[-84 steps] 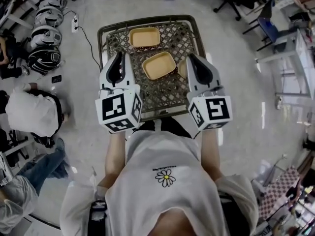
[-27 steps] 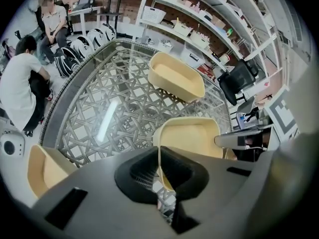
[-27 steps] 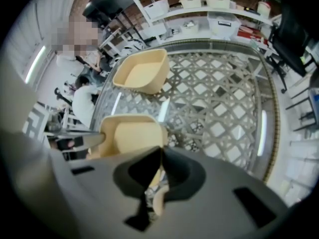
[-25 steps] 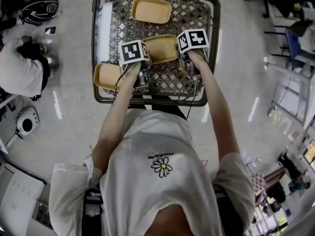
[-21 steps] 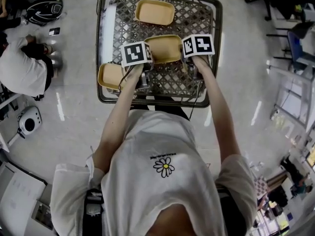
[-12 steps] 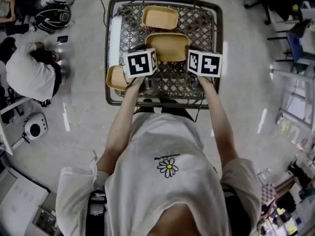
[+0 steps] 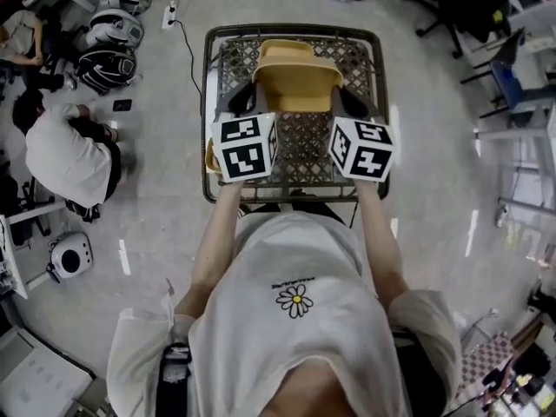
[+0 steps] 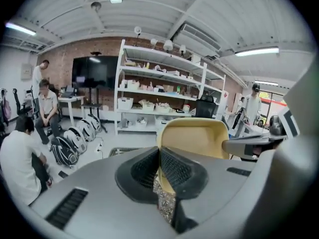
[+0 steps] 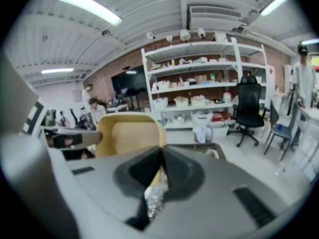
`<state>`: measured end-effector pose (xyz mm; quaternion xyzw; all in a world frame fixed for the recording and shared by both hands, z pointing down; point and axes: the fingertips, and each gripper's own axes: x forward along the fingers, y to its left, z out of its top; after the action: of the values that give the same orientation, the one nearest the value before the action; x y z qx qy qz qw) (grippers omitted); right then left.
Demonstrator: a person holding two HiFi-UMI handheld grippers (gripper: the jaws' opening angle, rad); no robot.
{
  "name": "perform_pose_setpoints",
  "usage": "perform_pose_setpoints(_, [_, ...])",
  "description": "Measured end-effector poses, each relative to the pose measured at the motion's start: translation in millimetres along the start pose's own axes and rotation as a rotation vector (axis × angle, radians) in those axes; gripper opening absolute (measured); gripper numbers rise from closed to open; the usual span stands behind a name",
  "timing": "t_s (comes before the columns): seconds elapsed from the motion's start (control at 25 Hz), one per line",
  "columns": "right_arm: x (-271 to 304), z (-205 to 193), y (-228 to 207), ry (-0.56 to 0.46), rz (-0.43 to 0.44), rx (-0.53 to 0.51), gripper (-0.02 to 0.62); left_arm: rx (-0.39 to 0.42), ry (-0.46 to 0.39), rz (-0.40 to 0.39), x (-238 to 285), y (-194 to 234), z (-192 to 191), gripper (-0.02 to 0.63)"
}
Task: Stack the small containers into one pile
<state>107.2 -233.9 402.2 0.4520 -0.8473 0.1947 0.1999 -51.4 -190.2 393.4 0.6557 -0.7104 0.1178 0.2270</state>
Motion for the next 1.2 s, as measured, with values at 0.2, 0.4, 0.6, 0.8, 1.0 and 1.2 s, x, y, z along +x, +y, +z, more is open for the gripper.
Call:
perform_pose_setpoints(0.2, [-37,13,13,-0.127,-0.045,0.000,0.037,0.057,-0.101,-0.025,-34,-7,22,0.031])
perform_pose_setpoints(0.4, [-63,17,16,-0.187,-0.049,0.020,0.037,0.101,-0.145,-0.028,-54,-17,35,0.031])
perform_pose_setpoints(0.6, [-86,21,20,-0.174,-0.012,0.073,0.037,0.148,-0.131,-0.019,-75,-27,46,0.031])
perform_pose_setpoints(0.8, [-81,12,34,-0.177,0.029,0.119,0.037,0.205,-0.150,-0.052,-78,-15,46,0.031])
perform_pose_setpoints(1.0, [-74,-17,70,-0.111,0.038,0.158,0.037,0.212,-0.075,-0.085,-84,20,20,0.031])
perform_pose_setpoints(1.2, [-60,-45,101,-0.014,-0.015,0.245,0.037,0.243,0.010,-0.161,-83,53,0,0.029])
